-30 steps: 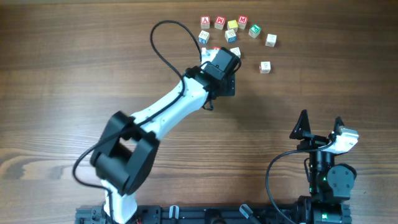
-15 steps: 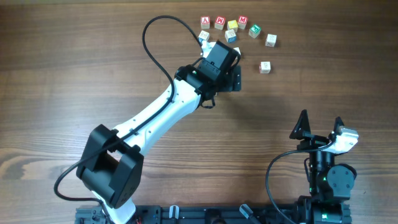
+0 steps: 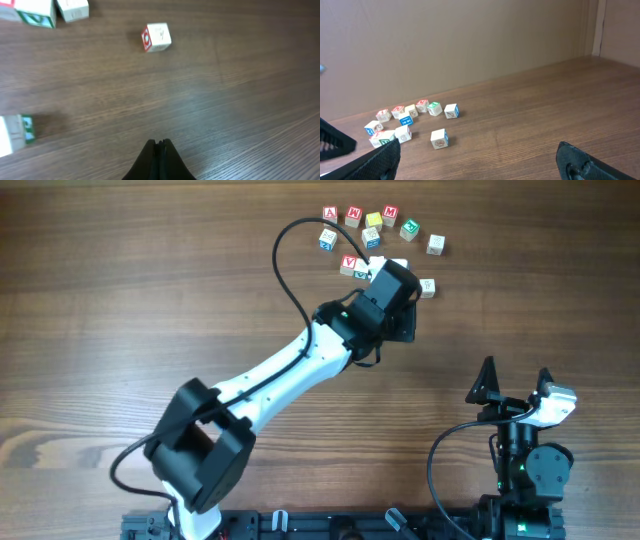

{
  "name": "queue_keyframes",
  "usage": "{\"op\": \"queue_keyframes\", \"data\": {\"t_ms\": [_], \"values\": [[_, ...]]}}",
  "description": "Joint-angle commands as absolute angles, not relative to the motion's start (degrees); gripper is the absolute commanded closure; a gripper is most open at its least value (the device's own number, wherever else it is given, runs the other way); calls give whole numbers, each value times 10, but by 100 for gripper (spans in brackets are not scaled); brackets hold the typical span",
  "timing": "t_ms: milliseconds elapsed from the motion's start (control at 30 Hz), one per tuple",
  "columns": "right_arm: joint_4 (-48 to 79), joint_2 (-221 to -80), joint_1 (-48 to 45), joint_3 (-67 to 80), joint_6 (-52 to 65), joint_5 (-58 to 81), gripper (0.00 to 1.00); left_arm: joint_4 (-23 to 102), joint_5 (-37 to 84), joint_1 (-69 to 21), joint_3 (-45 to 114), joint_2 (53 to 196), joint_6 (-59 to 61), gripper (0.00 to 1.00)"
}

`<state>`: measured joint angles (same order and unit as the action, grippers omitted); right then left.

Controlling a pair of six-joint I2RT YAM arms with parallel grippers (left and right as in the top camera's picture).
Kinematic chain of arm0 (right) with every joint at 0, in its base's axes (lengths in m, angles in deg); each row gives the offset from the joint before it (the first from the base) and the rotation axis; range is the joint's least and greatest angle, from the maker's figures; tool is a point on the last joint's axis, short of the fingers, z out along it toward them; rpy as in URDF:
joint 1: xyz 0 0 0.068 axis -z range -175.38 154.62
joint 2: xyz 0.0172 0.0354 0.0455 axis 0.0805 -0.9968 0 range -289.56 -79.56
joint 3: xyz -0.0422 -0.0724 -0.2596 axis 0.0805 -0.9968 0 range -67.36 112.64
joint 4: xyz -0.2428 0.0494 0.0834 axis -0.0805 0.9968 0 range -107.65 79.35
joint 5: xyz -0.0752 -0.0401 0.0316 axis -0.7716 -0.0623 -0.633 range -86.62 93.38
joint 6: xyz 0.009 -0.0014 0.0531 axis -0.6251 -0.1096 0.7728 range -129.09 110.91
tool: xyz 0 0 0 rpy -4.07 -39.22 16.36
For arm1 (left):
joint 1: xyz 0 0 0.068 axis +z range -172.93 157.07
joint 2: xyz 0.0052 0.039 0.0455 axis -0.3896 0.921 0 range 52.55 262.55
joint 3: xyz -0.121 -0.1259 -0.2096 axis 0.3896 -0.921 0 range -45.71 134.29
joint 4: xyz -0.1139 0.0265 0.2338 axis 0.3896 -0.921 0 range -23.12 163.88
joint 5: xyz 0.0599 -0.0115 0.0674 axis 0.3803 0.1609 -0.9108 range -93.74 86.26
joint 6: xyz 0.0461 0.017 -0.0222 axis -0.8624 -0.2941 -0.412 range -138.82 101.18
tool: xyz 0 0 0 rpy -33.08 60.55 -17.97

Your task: Form a tower

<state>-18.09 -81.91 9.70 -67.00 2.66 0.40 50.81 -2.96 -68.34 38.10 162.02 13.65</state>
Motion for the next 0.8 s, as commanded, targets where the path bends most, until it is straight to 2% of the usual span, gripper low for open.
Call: {"op": "queue_keyframes", "data": {"t_ms": [0,300,767], "values": [[-183,-817,99,-670,31,9,0,517,-63,-695,386,1662,194,96],[-183,-817,99,-670,30,9,0,473,-228,-721,386,1689,211,96],[-182,-817,99,-670,31,9,0,458,-255,-721,386,1690,207,96]]}}
